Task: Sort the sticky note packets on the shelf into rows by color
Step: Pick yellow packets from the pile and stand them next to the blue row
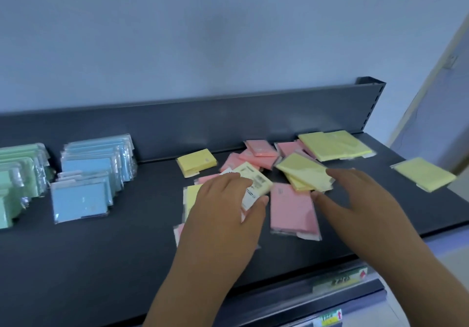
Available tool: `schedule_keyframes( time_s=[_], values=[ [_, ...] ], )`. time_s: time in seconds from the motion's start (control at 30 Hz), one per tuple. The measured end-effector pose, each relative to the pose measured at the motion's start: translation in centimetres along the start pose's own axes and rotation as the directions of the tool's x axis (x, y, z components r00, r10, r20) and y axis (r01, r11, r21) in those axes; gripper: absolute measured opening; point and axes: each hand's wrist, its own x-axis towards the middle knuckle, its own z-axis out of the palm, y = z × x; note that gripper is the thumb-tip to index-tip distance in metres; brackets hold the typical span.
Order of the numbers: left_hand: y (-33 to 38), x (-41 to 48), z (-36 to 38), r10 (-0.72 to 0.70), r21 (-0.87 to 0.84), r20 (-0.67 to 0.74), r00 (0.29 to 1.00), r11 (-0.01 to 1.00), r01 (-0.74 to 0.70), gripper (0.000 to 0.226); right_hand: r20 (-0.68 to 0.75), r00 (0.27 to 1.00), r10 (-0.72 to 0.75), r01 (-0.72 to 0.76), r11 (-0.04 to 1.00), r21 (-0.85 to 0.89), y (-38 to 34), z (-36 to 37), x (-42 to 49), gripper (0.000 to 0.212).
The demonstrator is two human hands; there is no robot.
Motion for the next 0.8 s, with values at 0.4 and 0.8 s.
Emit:
schedule_keyframes(
  time_s=[0.4,0.8],
  values=[
    [6.8,9.8,1.8,-0.02,-0.159,0.163,0.986,0.986,0.047,0.03,0.003,1.0,0.031,-0.031,0.996,0.08,2.5,-3.8,7.3,0.05],
    [15.5,18.9,16.5,-0.009,0.108,0.365,0.931,0.994,-0.033,0.037,0.047,0.991,0.122,-0.126,0.986,0.105,14.2,-6.5,21.6,0.024]
  ],
)
